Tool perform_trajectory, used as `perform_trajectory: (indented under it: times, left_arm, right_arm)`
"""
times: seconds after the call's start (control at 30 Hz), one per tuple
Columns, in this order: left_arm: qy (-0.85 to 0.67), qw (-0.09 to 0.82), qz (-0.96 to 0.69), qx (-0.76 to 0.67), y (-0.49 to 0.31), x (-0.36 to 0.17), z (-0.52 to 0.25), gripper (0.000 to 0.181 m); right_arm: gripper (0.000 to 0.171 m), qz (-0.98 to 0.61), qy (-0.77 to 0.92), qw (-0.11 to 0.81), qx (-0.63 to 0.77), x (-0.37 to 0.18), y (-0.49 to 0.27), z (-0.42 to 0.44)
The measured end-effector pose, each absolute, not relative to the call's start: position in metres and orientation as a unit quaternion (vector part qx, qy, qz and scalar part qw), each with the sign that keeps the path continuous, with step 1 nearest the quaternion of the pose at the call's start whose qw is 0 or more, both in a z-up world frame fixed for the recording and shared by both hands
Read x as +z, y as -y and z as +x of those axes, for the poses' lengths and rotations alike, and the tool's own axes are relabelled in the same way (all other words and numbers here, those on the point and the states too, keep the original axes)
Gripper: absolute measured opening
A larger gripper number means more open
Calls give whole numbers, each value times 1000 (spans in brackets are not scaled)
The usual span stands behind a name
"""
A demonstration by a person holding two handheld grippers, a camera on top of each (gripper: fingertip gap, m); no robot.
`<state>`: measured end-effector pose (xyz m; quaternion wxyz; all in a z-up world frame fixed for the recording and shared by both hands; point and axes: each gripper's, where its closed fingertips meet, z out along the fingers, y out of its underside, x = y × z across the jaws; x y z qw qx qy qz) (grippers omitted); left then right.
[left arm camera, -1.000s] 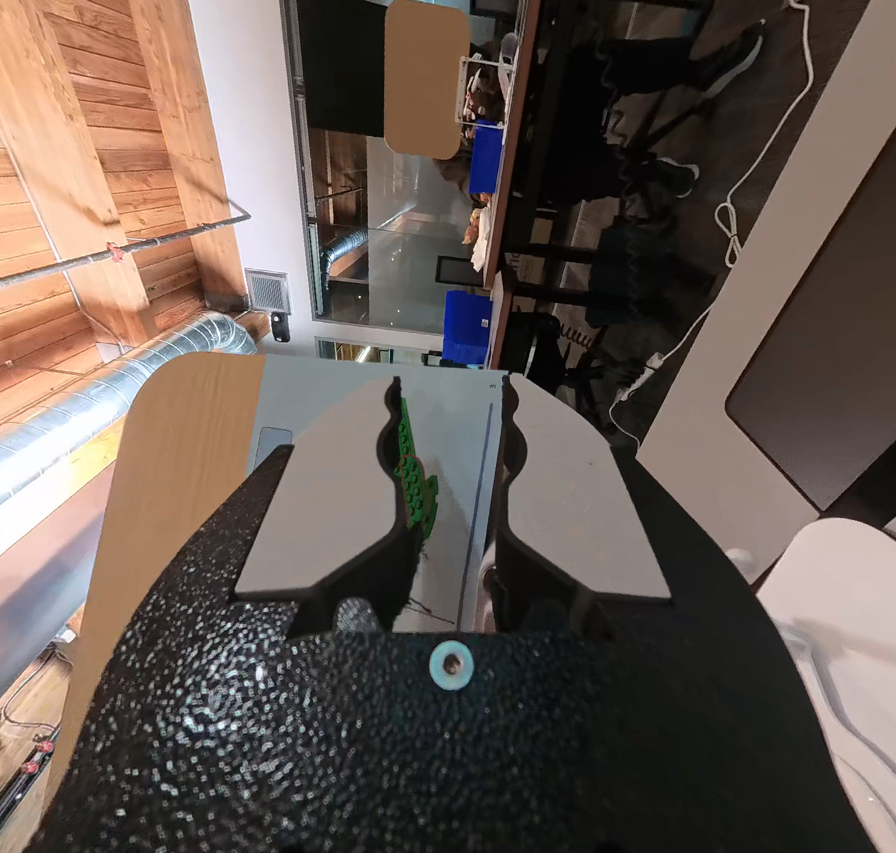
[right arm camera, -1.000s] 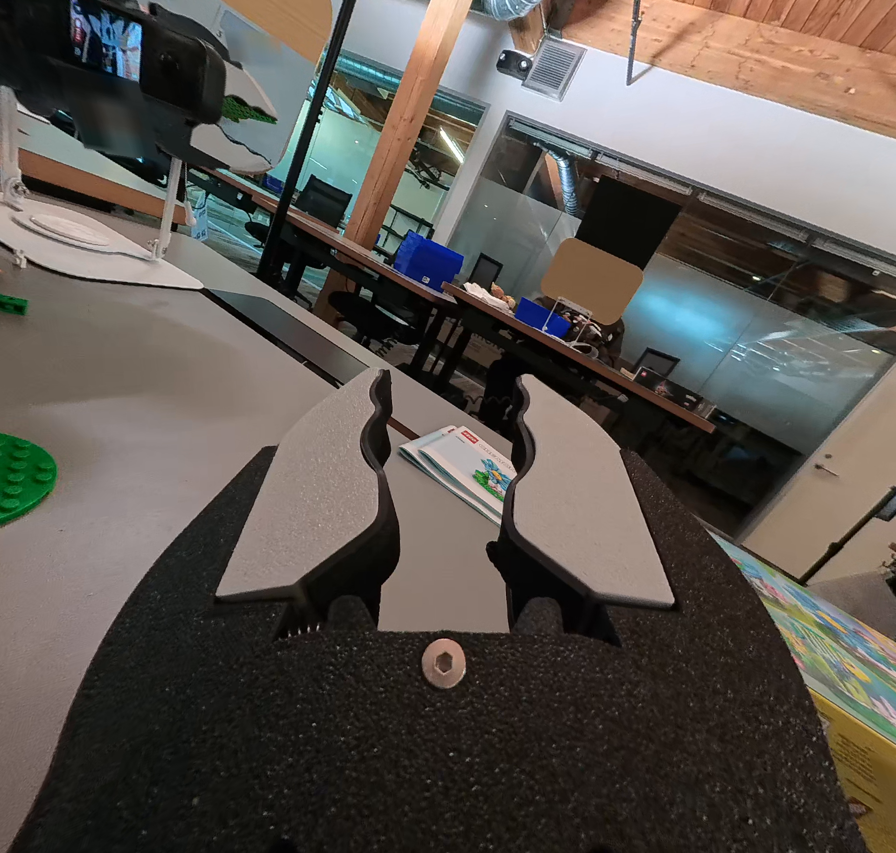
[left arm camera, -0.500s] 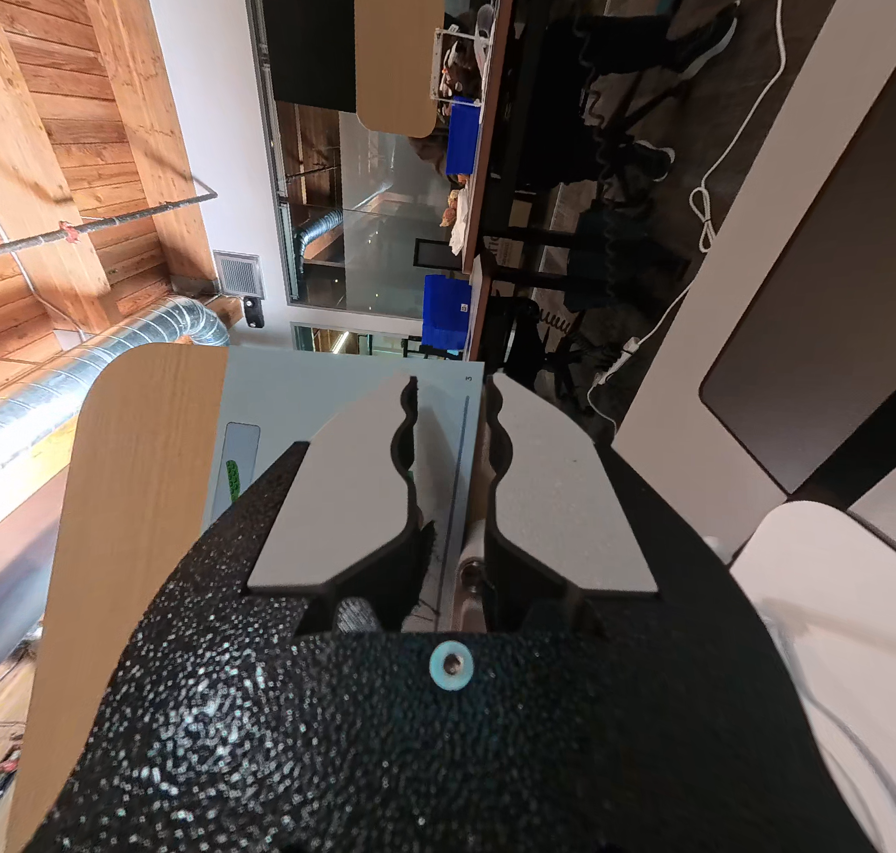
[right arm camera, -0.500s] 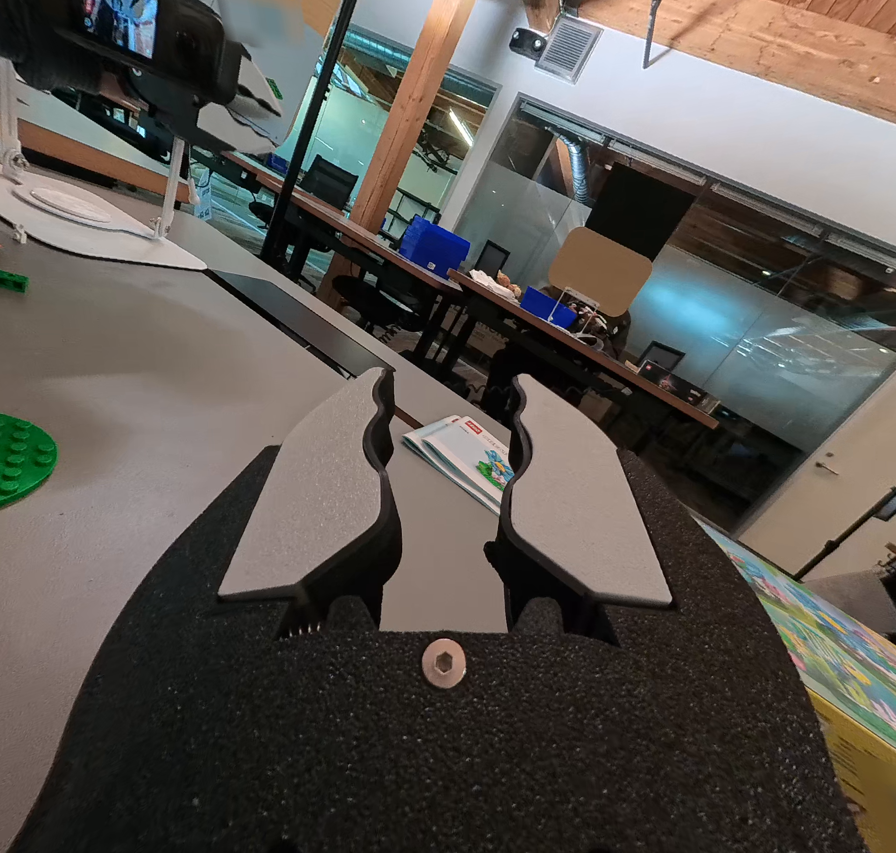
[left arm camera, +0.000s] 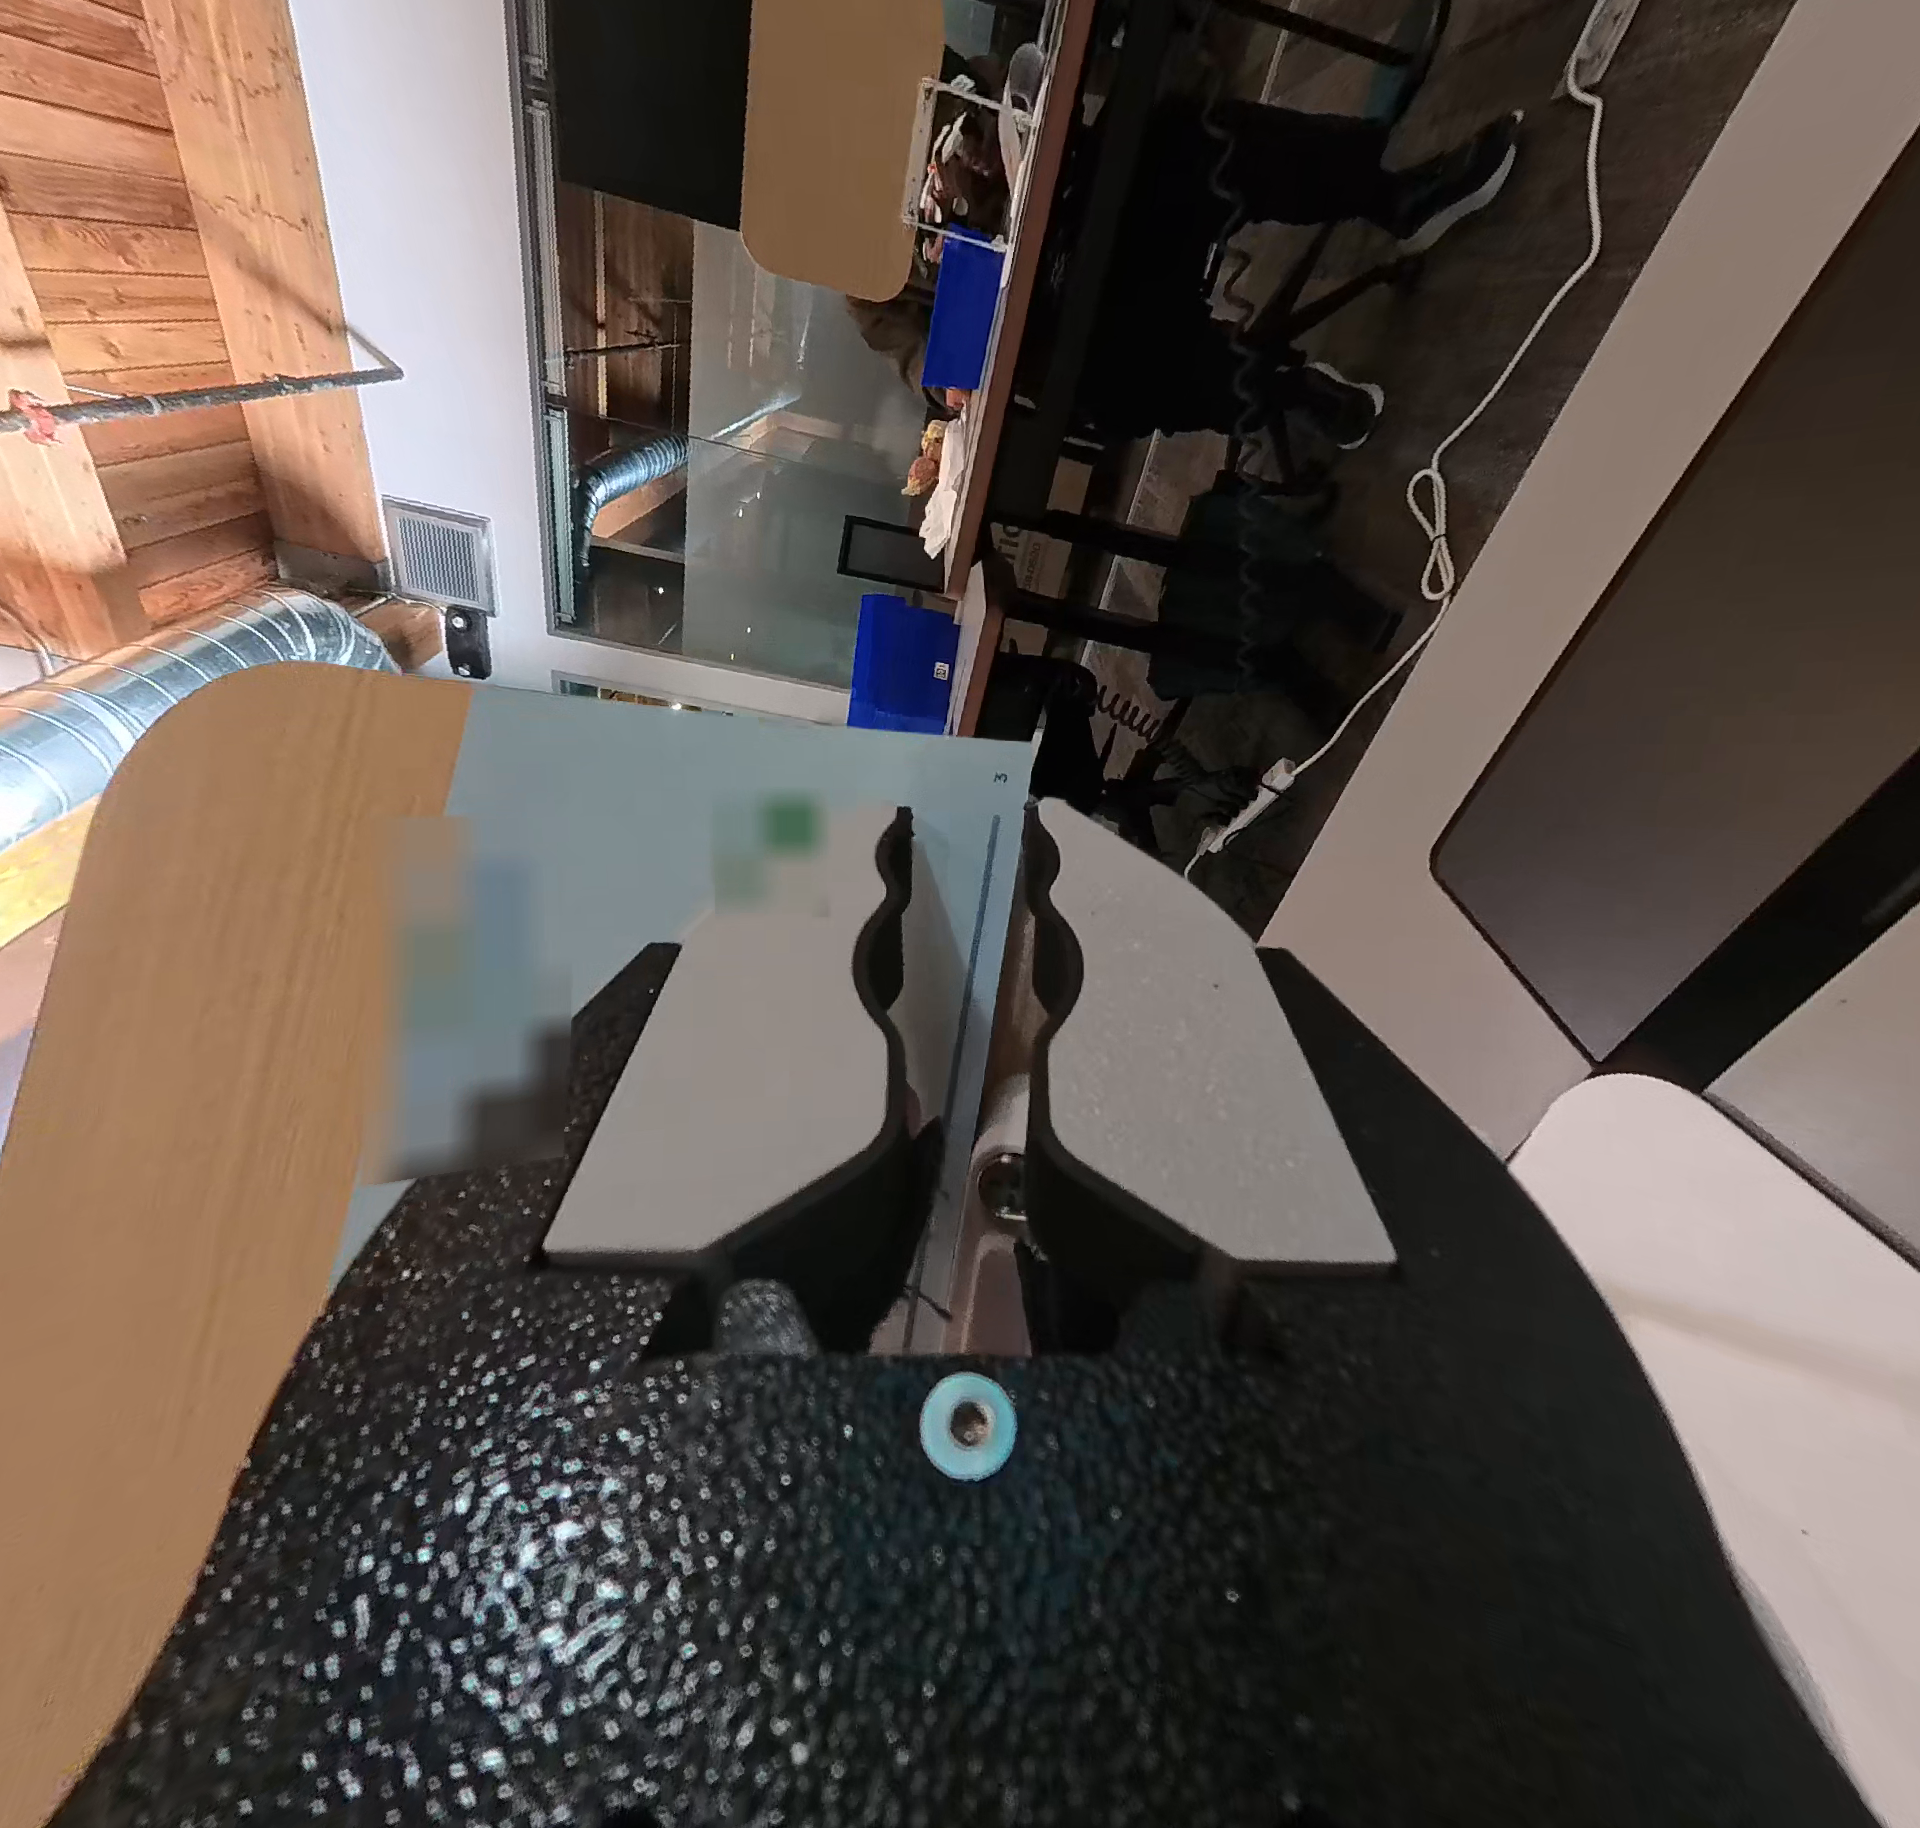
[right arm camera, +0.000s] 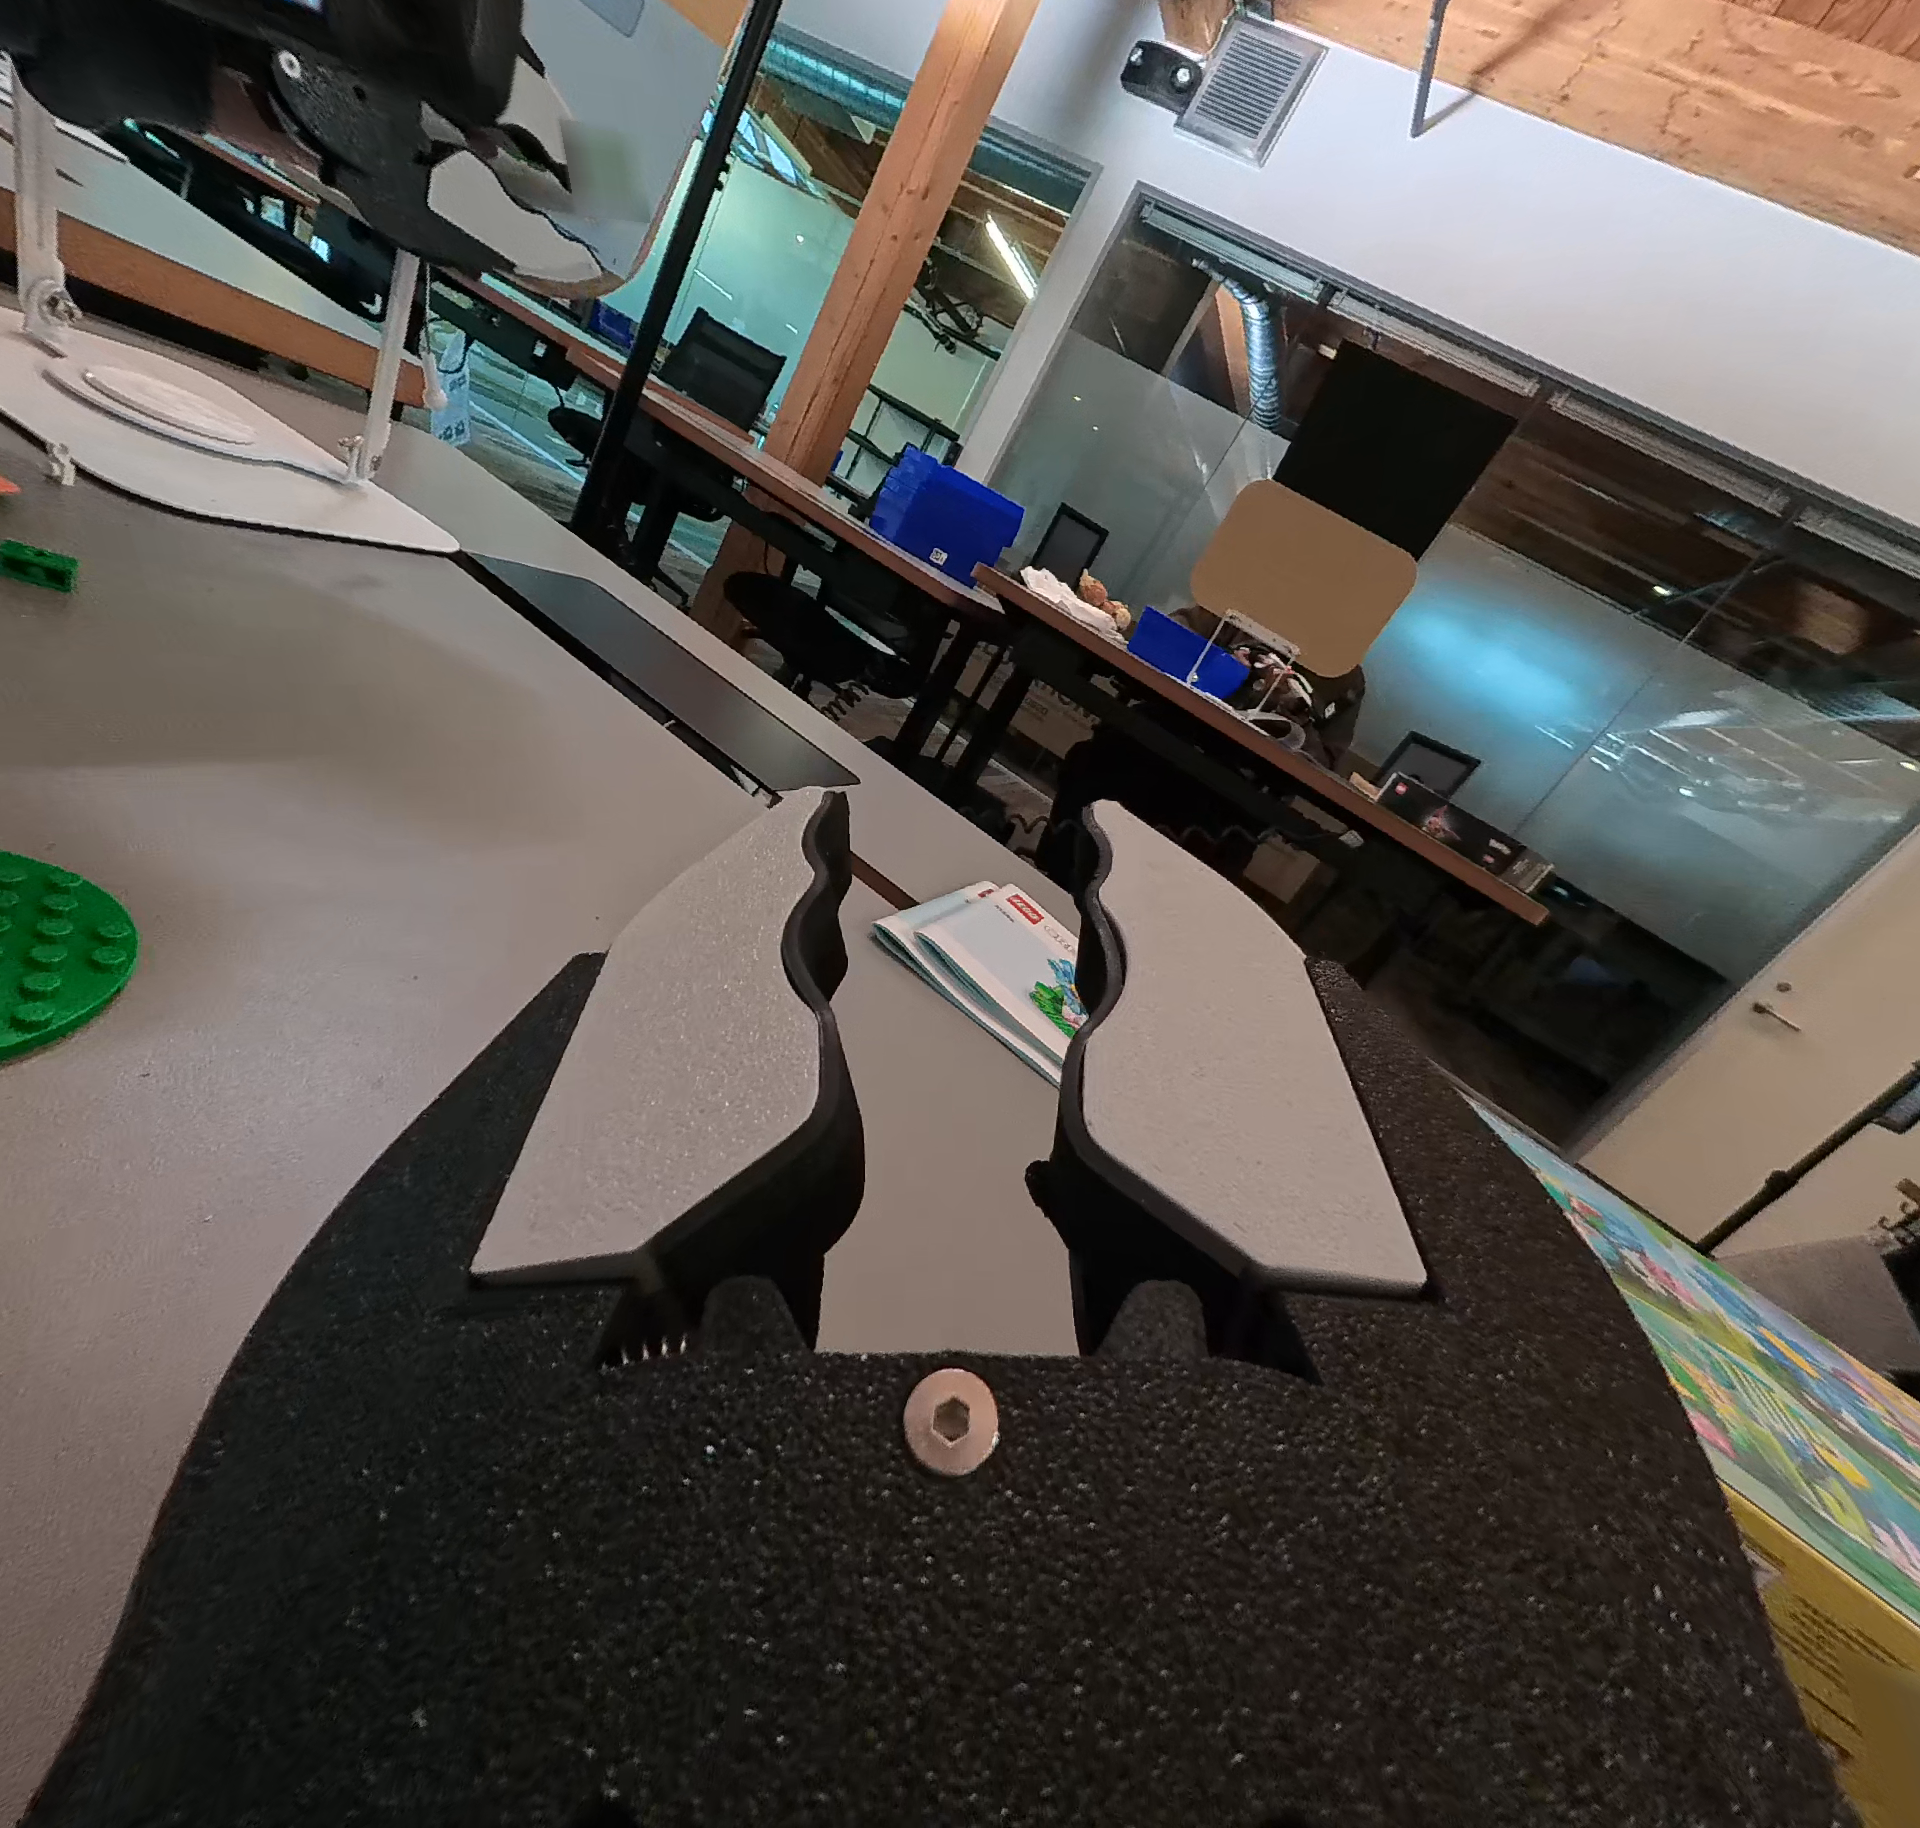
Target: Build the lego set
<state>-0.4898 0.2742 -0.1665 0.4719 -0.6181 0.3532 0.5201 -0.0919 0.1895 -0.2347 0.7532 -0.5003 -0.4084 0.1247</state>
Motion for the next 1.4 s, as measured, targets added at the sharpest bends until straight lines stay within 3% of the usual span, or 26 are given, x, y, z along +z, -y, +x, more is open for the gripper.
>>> perform_trajectory:
  times: [0.3,0.57,0.83,1.4]
  left_arm:
    - [-354,486,-621,503,-272,-166,-486,15]
    - [-315,523,-677,412,-273,-168,-484,1]
    - [-266,598,-705,272,-271,-161,-477,1]
    - [-265,597,-730,201,-269,-162,-473,1]
  right_arm:
    - [39,-502,411,750,125,-236,-190,-92]
    - [38,-502,412,750,124,-237,-190,-93]
    - [38,-502,414,749,126,-237,-190,-93]
    - [37,-502,419,745,130,-238,-189,-95]
